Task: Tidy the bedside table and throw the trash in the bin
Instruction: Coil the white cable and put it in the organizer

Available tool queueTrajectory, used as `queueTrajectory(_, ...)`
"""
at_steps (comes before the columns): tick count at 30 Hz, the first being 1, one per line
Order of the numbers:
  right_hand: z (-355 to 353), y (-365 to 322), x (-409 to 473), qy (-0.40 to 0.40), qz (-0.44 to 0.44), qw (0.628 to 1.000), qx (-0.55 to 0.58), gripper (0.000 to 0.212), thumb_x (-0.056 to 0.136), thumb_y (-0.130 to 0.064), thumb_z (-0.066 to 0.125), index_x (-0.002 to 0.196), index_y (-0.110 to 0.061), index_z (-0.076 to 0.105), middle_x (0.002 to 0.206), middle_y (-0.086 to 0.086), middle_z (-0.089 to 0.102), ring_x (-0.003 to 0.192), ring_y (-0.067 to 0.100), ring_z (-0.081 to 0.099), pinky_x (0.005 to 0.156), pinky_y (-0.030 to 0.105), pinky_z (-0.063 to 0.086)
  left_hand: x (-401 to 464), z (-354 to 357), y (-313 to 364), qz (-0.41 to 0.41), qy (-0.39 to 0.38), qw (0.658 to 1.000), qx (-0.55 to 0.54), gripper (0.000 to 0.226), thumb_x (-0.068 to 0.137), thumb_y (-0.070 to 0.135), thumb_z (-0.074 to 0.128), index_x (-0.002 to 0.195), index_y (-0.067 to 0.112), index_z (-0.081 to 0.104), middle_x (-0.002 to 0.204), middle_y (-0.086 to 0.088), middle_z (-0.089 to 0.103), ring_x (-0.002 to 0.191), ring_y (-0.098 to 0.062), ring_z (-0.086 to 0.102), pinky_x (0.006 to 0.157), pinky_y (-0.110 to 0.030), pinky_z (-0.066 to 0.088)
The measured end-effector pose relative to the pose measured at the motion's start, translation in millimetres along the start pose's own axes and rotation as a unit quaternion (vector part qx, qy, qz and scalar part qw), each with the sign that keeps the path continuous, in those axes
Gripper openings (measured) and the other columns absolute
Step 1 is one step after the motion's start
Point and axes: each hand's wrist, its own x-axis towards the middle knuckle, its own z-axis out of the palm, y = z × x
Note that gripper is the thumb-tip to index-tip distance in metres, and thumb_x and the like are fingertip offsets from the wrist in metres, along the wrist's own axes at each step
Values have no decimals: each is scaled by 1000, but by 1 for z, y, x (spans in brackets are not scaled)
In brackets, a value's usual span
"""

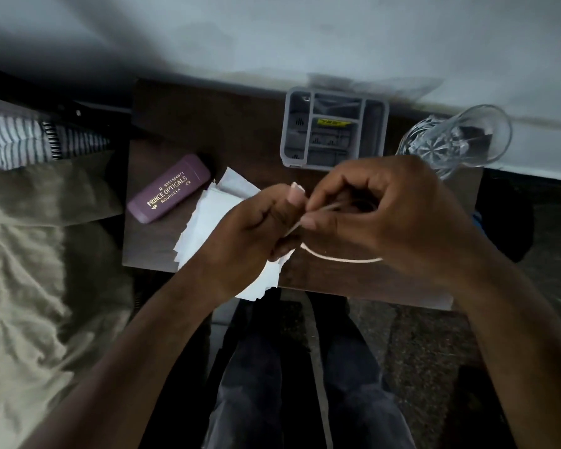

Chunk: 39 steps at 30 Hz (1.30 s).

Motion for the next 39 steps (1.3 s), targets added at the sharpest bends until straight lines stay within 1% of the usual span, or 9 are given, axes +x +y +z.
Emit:
queueTrajectory(5,10,15,15,58,-17,983,173,27,74,-19,87,95,-7,75,80,7,79,75,23,78,73,36,63,4,-2,9,-85,-37,982,-163,52,100,51,38,62,24,59,54,8,40,46,-9,27,47,-26,21)
queueTrajectory(8,27,26,18,101,13,947,305,22,79,-23,79,97,-11,77,83,9,79,72,21,73,65,28,59,6,-3,15,-78,-90,951,-285,53,105,45,31,65,23,58,48,11,36,43,-8,24,51,-32,15)
queueTrajectory(11,46,33,18,112,77,934,331,14,92,-24,68,98,-16,79,89,27,74,68,46,64,63,44,55,4,-4,21,-62,-127,894,-426,52,107,40,27,75,23,65,47,10,46,42,-9,38,54,-25,36)
queueTrajectory(14,68,38,11,36,120,969,213,32,103,-15,57,76,-21,71,67,19,66,54,32,52,57,34,46,6,-4,23,-8,-111,832,-543,30,105,33,34,97,16,57,65,4,61,66,-15,65,77,-27,52)
queueTrajectory(20,79,26,-15,-134,154,978,41,13,102,-26,58,93,-32,64,62,-6,63,44,2,58,49,16,46,14,8,-2,28,159,964,-212,37,111,24,37,97,20,71,95,-7,80,102,-24,74,94,-38,55)
queueTrajectory(23,58,20,-15,-107,123,986,-36,9,95,-35,68,91,-28,73,58,-13,59,47,-8,57,44,7,39,13,6,-13,28,160,984,-66,29,111,17,41,104,-4,60,98,-10,81,92,-14,76,81,-19,54)
queueTrajectory(28,17,11,-3,-65,51,988,-127,11,81,-39,81,86,-30,77,63,-16,66,58,-4,63,52,12,39,7,2,-17,-16,114,992,49,25,109,23,46,91,20,63,70,4,69,69,-5,61,72,-15,45)
queueTrajectory(36,6,26,25,60,-18,994,87,19,85,-26,78,101,-16,79,91,-2,76,86,11,72,79,29,56,-4,4,-6,-114,-58,966,-223,56,99,60,35,63,22,54,47,12,33,45,-14,21,57,-43,14)
queueTrajectory(39,23,36,19,46,30,989,134,20,95,-22,67,108,-12,78,104,4,78,96,19,74,89,42,59,-1,1,3,-94,-88,941,-313,57,105,51,31,60,28,56,47,13,24,41,-12,18,48,-27,25)
